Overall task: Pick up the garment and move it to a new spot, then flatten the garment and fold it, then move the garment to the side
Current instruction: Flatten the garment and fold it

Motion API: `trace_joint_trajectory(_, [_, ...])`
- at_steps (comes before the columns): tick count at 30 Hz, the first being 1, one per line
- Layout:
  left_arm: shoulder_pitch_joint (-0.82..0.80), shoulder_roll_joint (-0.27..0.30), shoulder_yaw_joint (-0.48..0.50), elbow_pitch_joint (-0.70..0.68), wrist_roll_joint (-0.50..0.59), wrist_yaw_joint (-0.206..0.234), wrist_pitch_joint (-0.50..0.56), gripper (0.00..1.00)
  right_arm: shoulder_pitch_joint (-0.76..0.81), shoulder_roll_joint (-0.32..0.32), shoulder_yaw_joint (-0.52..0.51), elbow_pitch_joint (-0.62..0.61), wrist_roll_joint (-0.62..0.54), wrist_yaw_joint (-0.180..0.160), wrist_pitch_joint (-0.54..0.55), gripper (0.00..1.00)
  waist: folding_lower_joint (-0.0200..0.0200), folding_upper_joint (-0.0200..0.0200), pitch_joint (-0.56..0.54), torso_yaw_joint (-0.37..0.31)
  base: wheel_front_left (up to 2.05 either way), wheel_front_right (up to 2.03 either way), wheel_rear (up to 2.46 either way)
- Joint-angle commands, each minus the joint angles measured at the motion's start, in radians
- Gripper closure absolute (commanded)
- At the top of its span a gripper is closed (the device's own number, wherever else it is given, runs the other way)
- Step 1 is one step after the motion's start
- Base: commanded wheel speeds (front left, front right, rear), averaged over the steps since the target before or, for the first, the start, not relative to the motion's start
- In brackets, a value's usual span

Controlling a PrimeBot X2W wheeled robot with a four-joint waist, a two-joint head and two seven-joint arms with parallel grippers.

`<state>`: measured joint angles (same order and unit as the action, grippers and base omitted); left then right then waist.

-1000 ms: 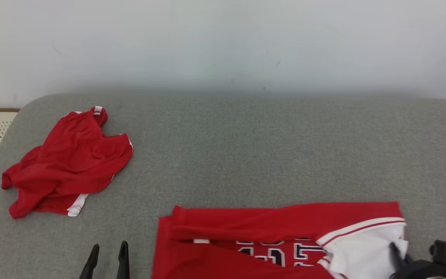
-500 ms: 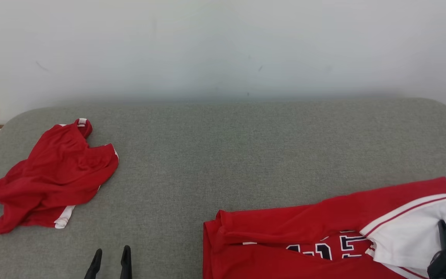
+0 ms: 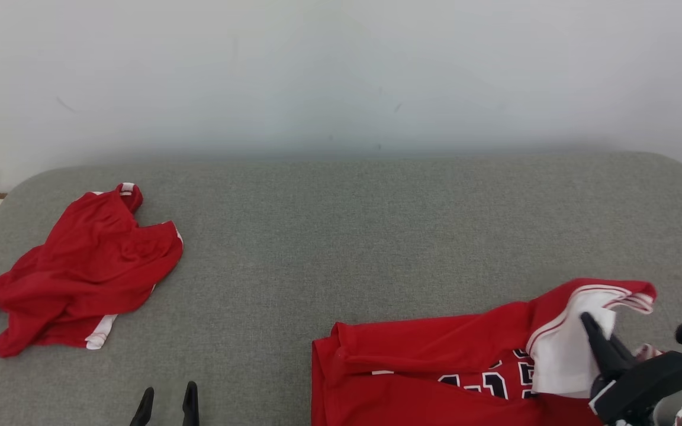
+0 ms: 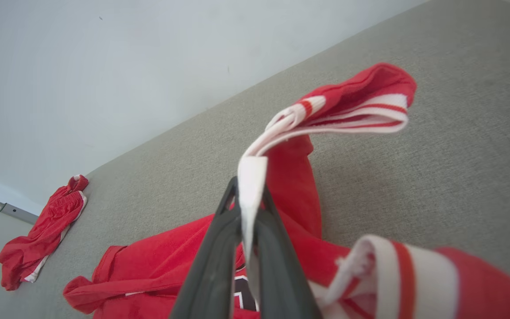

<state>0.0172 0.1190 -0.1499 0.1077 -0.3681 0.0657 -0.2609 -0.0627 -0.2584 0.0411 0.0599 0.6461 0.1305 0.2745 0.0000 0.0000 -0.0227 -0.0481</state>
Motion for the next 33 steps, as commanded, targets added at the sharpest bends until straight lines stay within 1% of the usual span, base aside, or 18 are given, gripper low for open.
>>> trace_joint_trajectory(1, [0.005, -0.001, 0.000, 0.005, 0.006, 0.001, -0.006, 0.00, 0.015, 0.011, 0.013, -0.030, 0.018, 0.001, 0.013, 1.00, 0.0000, 0.0000, -0.002, 0.006, 0.00, 0.00, 0.00])
trace_joint_trajectory(4, [0.002, -0.003, -0.003, 0.008, 0.006, -0.001, -0.006, 0.00, 0.042, 0.038, 0.050, -0.106, 0.059, 0.001, 0.060, 1.00, 0.0000, 0.0000, -0.003, 0.020, 0.00, 0.00, 0.00])
trace_joint_trajectory(9, [-0.002, -0.006, -0.009, 0.017, 0.004, -0.006, -0.005, 0.00, 0.056, 0.076, 0.128, -0.197, 0.083, 0.001, 0.112, 1.00, 0.0000, 0.0000, -0.003, 0.045, 0.00, 0.00, 0.00])
trace_joint_trajectory(17, [-0.026, -0.011, -0.029, 0.042, -0.003, -0.017, -0.005, 0.00, 0.063, 0.143, 0.236, -0.243, 0.059, 0.001, 0.139, 1.00, 0.0000, 0.0000, 0.001, 0.098, 0.00, 0.00, 0.00])
trace_joint_trajectory(22, [-0.045, -0.016, -0.039, 0.059, -0.005, -0.020, -0.005, 0.00, 0.046, 0.163, 0.290, -0.215, 0.015, 0.001, 0.120, 1.00, 0.0000, 0.0000, 0.005, 0.124, 0.00, 0.00, 0.00])
trace_joint_trajectory(26, [-0.056, -0.019, -0.047, 0.071, -0.005, -0.023, -0.005, 0.00, 0.029, 0.179, 0.331, -0.173, -0.029, 0.001, 0.083, 1.00, 0.0000, 0.0000, 0.008, 0.137, 0.00, 0.00, 0.00])
trace_joint_trajectory(30, [-0.060, -0.023, -0.057, 0.083, -0.006, -0.026, -0.005, 0.00, 0.004, 0.194, 0.356, -0.079, -0.063, 0.001, 0.021, 1.00, 0.0000, 0.0000, 0.009, 0.145, 0.00, 0.00, 0.00])
trace_joint_trajectory(32, [-0.062, -0.023, -0.059, 0.089, -0.008, -0.027, -0.005, 0.00, 0.004, 0.199, 0.361, -0.039, -0.057, 0.001, 0.002, 1.00, 0.0000, 0.0000, 0.008, 0.147, 0.00, 0.00, 0.00])
trace_joint_trajectory(33, [-0.063, -0.023, -0.058, 0.090, -0.008, -0.026, -0.005, 0.00, -0.001, 0.201, 0.363, -0.028, -0.054, 0.001, -0.012, 0.67, 0.0000, 0.0000, 0.008, 0.147, 0.00, 0.00, 0.00])
